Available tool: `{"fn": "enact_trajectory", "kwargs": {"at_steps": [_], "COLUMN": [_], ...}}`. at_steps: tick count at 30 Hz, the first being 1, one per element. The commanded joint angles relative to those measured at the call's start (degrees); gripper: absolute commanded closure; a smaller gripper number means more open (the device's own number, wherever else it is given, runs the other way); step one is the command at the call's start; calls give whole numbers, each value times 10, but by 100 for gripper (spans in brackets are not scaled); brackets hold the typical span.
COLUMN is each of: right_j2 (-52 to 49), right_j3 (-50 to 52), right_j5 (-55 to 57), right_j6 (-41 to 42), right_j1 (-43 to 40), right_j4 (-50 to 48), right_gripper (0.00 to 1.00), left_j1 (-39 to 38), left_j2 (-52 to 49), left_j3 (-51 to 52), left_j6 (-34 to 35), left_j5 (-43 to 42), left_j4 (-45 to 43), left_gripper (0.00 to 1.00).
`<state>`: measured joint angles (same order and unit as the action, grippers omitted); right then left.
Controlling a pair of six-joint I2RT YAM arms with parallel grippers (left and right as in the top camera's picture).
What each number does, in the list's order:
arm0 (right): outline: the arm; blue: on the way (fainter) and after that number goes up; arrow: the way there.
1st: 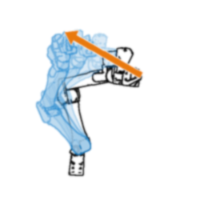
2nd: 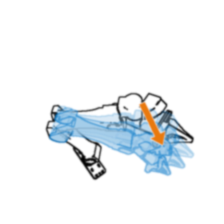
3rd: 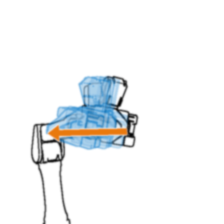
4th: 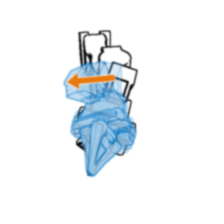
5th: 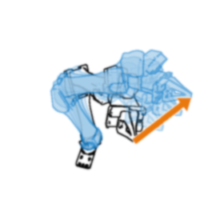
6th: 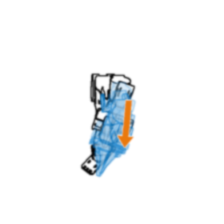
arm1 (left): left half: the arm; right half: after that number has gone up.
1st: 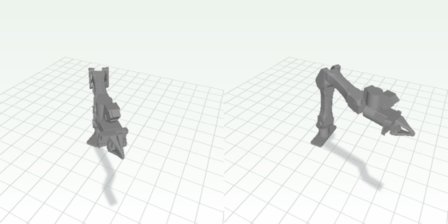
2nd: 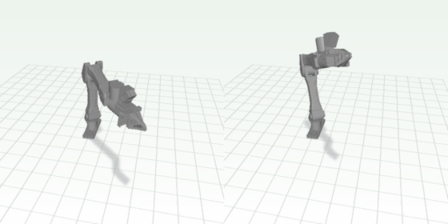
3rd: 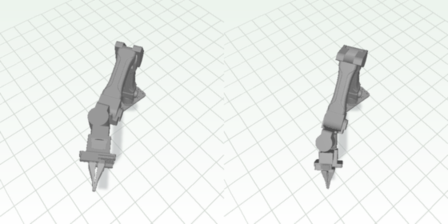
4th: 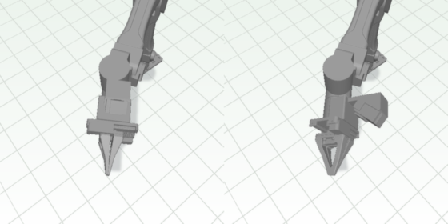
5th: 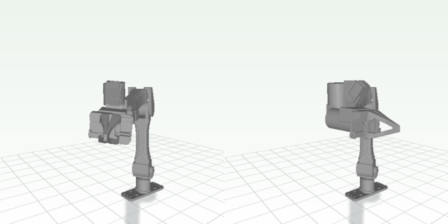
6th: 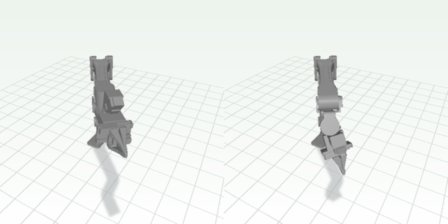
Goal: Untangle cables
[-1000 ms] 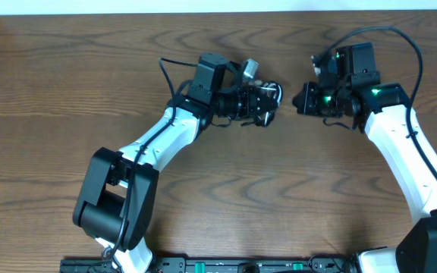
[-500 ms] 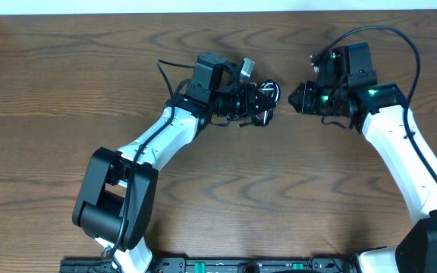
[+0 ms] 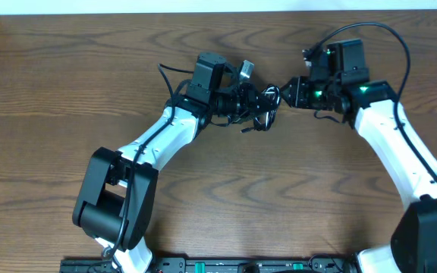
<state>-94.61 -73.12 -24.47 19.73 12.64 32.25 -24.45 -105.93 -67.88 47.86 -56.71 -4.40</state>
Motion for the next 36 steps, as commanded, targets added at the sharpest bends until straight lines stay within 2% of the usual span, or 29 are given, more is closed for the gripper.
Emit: {"fn": "enact_trajectory", "kwargs": {"at_steps": [1,7,13,18,23,28,36], "right_j2": [-16,-41,-48,-45,-24,-17,-18], "right_j3": [-3,-3,-3,-3,-3,-3,2], "right_j5": [-11,-9,2,33,27,-21,0], "right_j6": [-5,-20,-20,-22,-28,-76,-69], "right_j1": [14,23,23,18,5,12,38], "right_j4": [-16,-68,-49,7,89,142,156], "right_gripper": [73,99,99,99,99,99,99], "left_j1": [-7,-13,-8,9,36,42,53], "left_j2": [7,7,7,7,7,7,7], "left_j3": [-6,-6,-6,-6,-6,-6,-6], "left_j6": [-18,-31,-31,-31,-1,3,3], "left_j5": [-13,-33,-33,-28,25,59,61], "left_j4": [-1,22,8,5,5,5,5], "left_gripper": [92,92,93,93,93,93,93]}}
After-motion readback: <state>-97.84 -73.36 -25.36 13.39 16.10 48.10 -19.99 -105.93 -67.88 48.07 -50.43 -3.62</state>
